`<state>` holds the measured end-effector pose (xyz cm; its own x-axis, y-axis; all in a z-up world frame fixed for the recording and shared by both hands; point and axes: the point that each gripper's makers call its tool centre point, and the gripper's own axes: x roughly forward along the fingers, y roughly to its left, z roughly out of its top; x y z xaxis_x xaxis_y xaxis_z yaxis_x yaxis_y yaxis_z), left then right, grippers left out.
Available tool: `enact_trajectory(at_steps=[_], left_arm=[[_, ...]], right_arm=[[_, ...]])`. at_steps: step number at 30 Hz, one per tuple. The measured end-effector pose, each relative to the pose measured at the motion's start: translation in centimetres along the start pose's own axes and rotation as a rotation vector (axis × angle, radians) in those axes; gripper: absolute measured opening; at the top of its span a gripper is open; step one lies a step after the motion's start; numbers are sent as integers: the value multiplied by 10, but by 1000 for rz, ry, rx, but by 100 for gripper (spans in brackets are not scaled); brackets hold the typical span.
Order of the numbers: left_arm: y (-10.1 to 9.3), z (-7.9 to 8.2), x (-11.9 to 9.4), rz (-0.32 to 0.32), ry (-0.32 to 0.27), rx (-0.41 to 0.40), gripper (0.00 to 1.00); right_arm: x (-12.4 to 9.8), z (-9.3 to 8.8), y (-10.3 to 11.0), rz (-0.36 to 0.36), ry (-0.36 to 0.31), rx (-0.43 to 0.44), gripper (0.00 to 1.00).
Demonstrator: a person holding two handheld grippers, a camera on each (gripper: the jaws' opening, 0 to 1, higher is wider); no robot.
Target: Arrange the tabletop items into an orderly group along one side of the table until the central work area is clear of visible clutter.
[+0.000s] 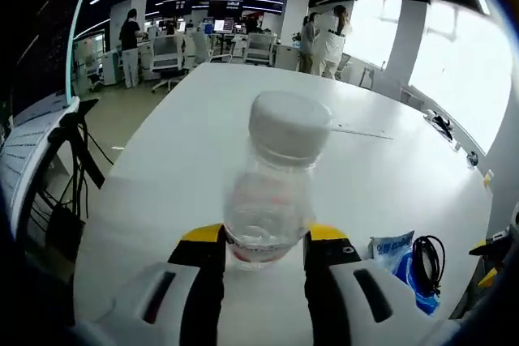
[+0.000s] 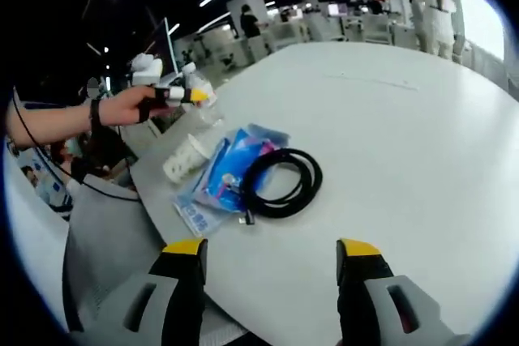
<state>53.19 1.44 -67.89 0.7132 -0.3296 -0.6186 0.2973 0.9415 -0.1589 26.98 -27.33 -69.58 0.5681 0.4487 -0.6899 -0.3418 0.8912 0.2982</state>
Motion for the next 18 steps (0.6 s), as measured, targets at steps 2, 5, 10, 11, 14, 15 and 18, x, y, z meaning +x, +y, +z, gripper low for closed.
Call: enact_trajectory(at_steps=[2,5,10,11,14,15,18], left_arm=[[1,5,6,-3,0,5,36],[1,11,13,-8,1,11,36],[4,20,23,-20,3,22,36],[5,21,24,-20,3,22,36],[7,25,30,-25,0,26,36],[7,26,32,-27,-1,29,36],[8,30,37,-33,-1,34,36]], right_arm=[[0,0,0,-2,0,2,66],[-1,-2,1,-4,2,5,66],[0,-4,2,-9,10,2,65],[0,-5,2,-11,11,3,65],[1,-4,4,-12,12,4,65],[1,-3,4,-13,12,3,65],[3,-1,5,-12,12,1,65]])
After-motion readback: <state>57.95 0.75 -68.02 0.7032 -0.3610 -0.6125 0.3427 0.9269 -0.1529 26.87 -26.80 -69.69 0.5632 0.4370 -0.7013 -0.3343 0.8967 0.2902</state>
